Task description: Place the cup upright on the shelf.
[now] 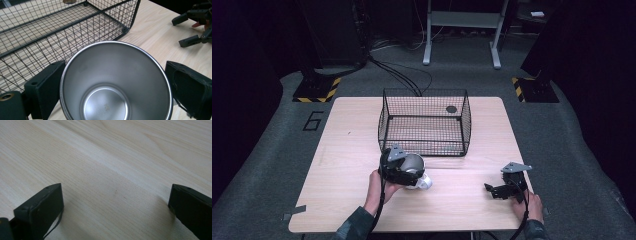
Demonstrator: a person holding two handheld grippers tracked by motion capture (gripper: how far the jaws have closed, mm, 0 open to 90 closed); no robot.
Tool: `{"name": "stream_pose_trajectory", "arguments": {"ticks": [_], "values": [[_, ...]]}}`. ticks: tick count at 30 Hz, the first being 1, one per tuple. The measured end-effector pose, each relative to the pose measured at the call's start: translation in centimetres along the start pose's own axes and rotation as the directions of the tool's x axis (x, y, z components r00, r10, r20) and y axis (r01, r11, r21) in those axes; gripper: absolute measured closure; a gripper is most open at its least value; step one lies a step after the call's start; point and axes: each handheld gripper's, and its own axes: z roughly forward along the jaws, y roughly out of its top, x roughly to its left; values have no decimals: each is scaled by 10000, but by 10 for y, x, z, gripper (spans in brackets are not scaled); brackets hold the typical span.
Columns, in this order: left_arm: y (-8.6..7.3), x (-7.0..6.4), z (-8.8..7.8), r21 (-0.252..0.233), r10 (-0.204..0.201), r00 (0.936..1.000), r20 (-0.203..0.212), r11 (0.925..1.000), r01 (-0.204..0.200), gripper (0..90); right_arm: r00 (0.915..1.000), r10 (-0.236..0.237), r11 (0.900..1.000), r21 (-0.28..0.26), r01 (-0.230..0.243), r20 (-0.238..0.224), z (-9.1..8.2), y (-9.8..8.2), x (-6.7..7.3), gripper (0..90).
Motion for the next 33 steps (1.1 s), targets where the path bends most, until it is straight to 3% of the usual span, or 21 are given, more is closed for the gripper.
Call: {"name": "stream_pose_trajectory", "arguments": {"ticks": [8, 18, 33], "values": [[10, 6, -9, -140, 47, 9999, -100, 9999, -48, 65, 10000, 4, 10000, -1, -4, 1, 0, 0, 0, 0], [23, 15, -20, -213, 33, 10000, 77, 9998, -31, 65, 10000, 7, 10000, 0, -7, 0, 0, 0, 0, 0], [49, 26, -32, -511, 183, 9997, -145, 9985, -191, 65, 10000, 0, 10000, -1, 0, 0, 0, 0, 0, 0]]}}
